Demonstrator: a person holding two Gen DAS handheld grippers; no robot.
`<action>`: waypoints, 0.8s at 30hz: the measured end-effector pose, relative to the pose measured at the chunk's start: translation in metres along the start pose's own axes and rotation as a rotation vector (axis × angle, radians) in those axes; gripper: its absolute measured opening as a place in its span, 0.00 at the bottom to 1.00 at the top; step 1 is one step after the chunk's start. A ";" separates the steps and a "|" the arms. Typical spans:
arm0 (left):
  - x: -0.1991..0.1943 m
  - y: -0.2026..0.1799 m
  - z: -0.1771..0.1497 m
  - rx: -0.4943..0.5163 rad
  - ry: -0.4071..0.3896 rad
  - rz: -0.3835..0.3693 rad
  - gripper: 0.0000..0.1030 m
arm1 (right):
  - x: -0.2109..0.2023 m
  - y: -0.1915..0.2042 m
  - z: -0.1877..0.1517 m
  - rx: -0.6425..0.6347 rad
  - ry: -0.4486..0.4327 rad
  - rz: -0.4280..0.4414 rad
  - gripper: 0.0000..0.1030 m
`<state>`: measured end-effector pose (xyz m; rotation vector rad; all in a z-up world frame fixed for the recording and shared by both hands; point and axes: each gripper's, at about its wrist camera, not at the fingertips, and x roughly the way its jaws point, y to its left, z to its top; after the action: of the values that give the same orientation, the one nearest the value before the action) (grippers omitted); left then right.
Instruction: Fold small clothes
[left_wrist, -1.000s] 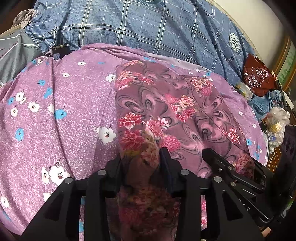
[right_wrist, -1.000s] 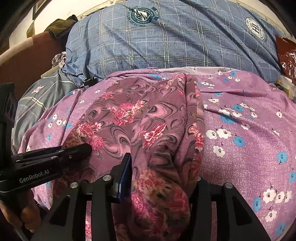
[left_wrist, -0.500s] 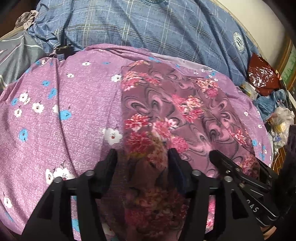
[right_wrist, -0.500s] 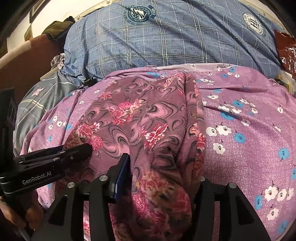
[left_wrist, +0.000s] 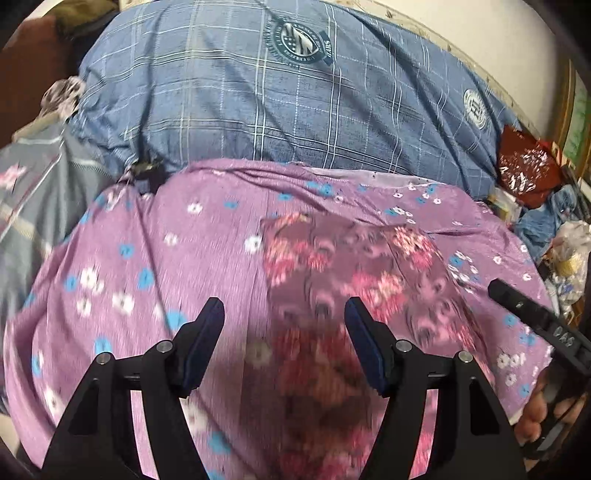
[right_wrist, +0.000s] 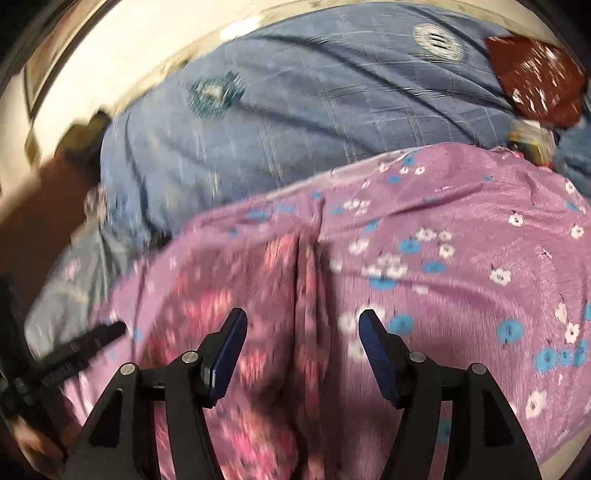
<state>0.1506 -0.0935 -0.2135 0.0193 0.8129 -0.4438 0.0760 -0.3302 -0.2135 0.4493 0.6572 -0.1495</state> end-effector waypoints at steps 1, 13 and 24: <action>0.006 -0.002 0.005 0.004 0.001 -0.006 0.65 | 0.004 -0.001 0.005 0.009 0.004 0.011 0.59; 0.093 0.008 0.006 -0.083 0.190 -0.034 0.68 | 0.124 0.002 0.018 0.097 0.282 0.096 0.15; -0.001 -0.001 -0.019 0.011 0.058 -0.024 0.67 | 0.041 0.022 0.003 -0.040 0.158 0.131 0.23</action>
<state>0.1358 -0.0905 -0.2257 0.0329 0.8685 -0.4718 0.1157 -0.3113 -0.2287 0.4673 0.7816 0.0240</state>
